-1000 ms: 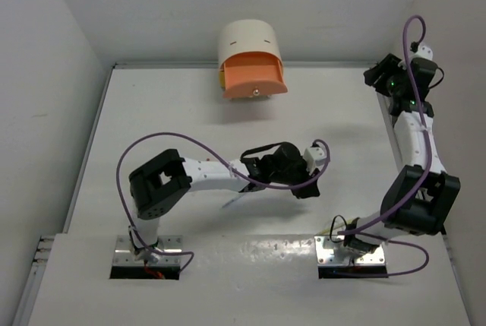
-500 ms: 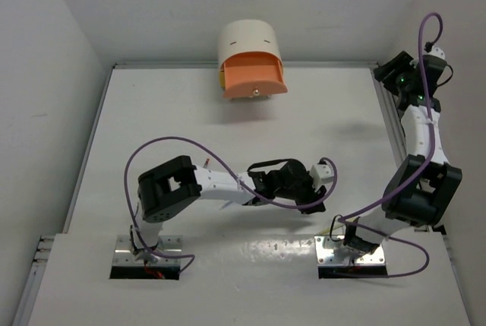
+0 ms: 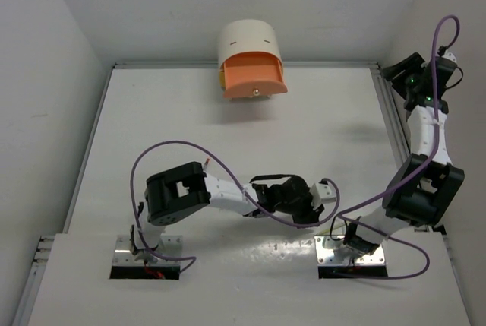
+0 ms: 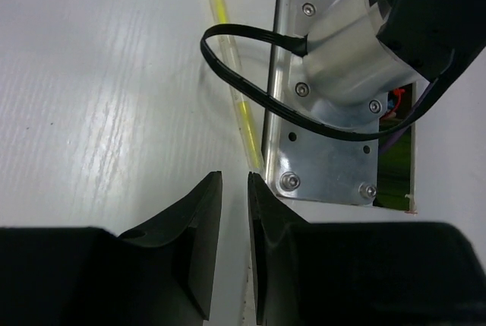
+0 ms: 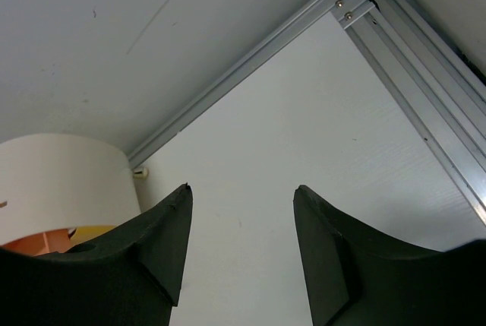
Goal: Sort the stationery into containers
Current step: Grab a piece of stationery with the left arm
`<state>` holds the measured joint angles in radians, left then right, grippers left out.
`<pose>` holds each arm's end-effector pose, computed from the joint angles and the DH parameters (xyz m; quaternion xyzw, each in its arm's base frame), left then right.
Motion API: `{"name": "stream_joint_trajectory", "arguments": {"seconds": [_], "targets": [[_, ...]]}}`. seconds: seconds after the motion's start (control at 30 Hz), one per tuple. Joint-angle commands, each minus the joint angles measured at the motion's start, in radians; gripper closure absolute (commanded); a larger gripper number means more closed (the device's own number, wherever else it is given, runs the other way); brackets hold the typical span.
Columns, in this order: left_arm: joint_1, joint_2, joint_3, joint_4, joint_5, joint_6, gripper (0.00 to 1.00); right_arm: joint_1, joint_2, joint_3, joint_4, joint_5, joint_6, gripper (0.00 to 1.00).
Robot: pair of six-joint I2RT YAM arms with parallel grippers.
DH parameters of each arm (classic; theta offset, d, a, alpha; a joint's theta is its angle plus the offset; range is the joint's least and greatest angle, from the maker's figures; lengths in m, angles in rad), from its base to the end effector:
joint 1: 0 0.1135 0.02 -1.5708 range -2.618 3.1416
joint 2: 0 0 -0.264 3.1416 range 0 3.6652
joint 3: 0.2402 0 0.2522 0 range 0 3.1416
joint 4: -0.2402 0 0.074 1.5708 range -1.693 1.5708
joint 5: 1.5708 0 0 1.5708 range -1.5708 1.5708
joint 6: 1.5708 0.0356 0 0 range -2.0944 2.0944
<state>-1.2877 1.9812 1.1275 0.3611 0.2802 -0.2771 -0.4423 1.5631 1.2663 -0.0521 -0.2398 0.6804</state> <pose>0.1098 -0.4126 0.1592 0.4741 0.7089 -0.4434 0.2760 0.3396 -0.1515 0.3261 0.3748 0.7249 0.1649 0.5539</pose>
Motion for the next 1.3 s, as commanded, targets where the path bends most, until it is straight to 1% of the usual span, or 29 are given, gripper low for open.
{"name": "stream_joint_trajectory", "arguments": {"seconds": [0.0,0.23,0.43,1.07,1.27], "targets": [[-0.028,0.01,0.051,0.024,-0.006,0.047,0.73,-0.007,-0.014,0.002,0.044,-0.024,0.03,0.44],[-0.05,0.059,0.075,0.033,-0.006,0.073,0.73,-0.01,0.008,0.03,0.044,-0.029,0.056,0.44],[-0.082,0.103,0.147,0.015,-0.027,0.09,0.74,-0.012,0.018,0.056,0.044,-0.039,0.059,0.44],[-0.085,0.222,0.245,0.009,-0.027,0.049,0.76,-0.035,0.012,0.018,0.044,-0.101,0.056,0.44],[-0.076,0.248,0.247,-0.048,-0.081,0.024,0.78,-0.036,0.015,0.025,0.072,-0.111,0.051,0.44]]}}
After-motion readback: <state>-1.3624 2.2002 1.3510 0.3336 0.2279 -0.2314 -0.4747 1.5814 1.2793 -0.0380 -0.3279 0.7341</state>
